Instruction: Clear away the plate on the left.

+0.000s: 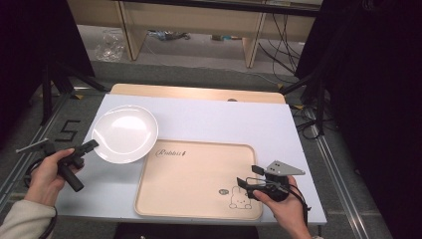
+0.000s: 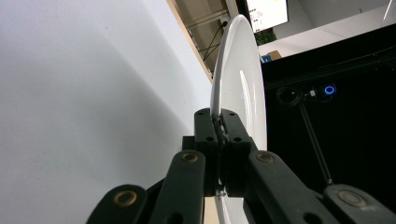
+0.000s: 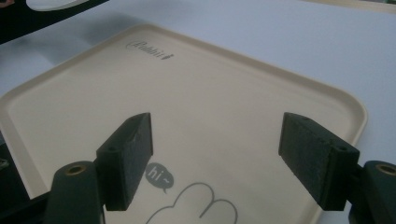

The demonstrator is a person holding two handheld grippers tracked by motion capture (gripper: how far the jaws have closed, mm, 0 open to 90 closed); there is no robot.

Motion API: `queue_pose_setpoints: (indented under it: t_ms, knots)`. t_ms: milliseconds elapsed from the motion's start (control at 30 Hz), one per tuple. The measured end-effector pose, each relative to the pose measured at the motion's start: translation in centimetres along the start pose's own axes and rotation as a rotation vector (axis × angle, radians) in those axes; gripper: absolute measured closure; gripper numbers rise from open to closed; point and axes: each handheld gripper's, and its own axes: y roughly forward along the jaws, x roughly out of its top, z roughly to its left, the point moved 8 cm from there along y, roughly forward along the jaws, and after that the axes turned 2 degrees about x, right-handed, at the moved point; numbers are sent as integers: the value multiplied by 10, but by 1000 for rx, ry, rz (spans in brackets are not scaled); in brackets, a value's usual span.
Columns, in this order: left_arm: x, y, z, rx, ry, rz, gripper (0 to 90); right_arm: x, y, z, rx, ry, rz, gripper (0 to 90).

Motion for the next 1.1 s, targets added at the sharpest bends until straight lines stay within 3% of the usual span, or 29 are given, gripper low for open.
queue_pose_setpoints:
  t_ms: [33,67,100,367,400,500,567,600,667,733,800,1100]
  knots:
    - [-1,0,0,1,0,8,870,0,-1,-1,-3,1,-3,269]
    - [-1,2,3,3,58,4,870,1,0,-3,-12,-27,-13,268]
    - [-2,2,3,0,65,10,870,1,-1,-2,-10,-16,-9,269]
    - [-14,8,-4,-15,74,40,869,2,-1,-3,-18,-27,-11,268]
    - [-16,8,-3,-11,91,51,869,2,-1,-4,-17,-35,-16,269]
    - [-23,11,-4,-18,94,69,869,-1,-2,-1,-21,8,17,270]
    - [-26,13,-4,-20,96,77,868,1,0,-1,-11,8,-5,270]
    - [-27,14,-5,-22,97,83,868,0,-2,-1,-21,8,15,270]
    - [-30,15,-7,-30,94,89,867,1,-1,-2,-16,-4,-4,270]
    - [-32,16,-8,-32,93,89,867,0,-3,-1,-20,14,16,270]
    - [-34,16,-8,-31,103,102,867,1,-2,-4,-27,-18,7,270]
    - [-41,17,-12,-41,116,115,866,2,-2,-4,-29,-15,3,271]
